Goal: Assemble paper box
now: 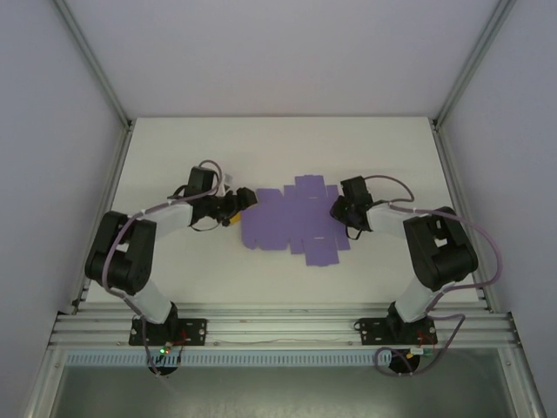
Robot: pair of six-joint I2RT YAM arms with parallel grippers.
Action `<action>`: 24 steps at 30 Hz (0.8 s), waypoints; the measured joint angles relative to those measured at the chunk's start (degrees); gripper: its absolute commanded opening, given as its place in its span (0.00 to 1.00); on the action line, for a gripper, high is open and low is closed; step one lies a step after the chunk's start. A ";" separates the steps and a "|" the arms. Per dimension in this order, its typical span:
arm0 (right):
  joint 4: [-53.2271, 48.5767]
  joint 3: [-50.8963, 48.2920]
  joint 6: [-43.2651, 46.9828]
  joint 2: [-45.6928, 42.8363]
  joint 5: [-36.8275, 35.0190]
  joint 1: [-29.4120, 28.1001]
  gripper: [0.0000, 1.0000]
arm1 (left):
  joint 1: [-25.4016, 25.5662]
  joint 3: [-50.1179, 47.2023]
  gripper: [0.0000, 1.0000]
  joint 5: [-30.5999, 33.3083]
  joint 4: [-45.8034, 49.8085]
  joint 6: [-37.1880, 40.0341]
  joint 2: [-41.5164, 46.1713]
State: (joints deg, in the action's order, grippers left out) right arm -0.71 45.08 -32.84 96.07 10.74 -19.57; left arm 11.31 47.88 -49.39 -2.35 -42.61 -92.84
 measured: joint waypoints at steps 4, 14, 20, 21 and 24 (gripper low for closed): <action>3.08 -1.05 -0.22 -0.02 1.38 0.02 0.28 | 2.25 0.07 0.76 -3.52 -4.81 -1.51 4.52; 7.89 -1.84 -0.39 1.05 4.59 0.09 0.28 | 3.45 3.52 0.21 -0.15 2.69 3.63 2.91; 6.93 -2.89 0.76 -1.49 8.87 1.97 0.40 | 3.72 4.35 0.00 0.68 4.85 6.34 1.73; 5.14 -2.89 1.55 -2.60 9.68 2.34 0.45 | 3.74 4.52 0.00 0.48 4.85 6.86 1.73; -0.35 -2.86 5.27 -7.69 12.31 4.37 0.59 | 3.96 4.83 0.00 0.15 3.08 7.08 2.29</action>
State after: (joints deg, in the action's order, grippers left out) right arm -1.06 42.22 -27.57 88.38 23.05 -15.20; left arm 15.27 52.71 -49.23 0.73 -35.53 -90.54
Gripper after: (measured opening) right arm 0.535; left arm 0.082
